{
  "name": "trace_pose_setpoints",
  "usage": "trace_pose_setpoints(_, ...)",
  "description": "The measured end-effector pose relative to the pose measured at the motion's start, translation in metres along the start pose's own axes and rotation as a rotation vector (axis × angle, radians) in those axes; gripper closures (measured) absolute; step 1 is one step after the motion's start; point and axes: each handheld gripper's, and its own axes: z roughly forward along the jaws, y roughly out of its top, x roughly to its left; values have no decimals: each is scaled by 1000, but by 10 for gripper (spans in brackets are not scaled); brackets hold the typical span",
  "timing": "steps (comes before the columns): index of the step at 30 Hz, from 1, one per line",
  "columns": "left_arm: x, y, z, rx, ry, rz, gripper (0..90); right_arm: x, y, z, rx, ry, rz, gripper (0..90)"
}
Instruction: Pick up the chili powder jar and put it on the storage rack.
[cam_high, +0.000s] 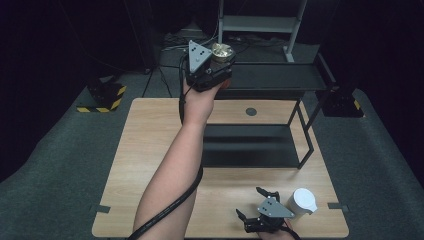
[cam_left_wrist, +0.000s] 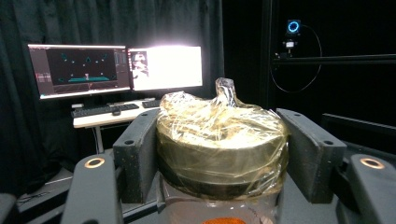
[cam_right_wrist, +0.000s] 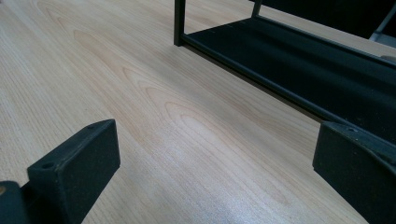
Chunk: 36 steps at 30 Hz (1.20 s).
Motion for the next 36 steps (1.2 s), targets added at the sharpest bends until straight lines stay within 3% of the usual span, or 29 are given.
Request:
trace_pose_setpoints(16, 1, 1, 0, 19, -2, 10, 335, 1, 1, 0, 2, -1, -3, 0)
trace_pose_setpoints(19, -1, 4, 0, 32, 6, -1, 256, 1, 0, 0, 1, -1, -3, 0)
trace_pose_setpoints(20, -4, 6, 0, 33, 28, -3, 151, 1, 0, 0, 0, -2, -3, 0)
trace_pose_setpoints(23, -6, 10, -2, 46, 35, -14, 9, 1, 0, 0, 0, -2, -3, 0)
trace_pose_setpoints(36, -8, 6, -15, 54, 44, 0, 2, 2, 0, 0, -1, -3, -9, 0)
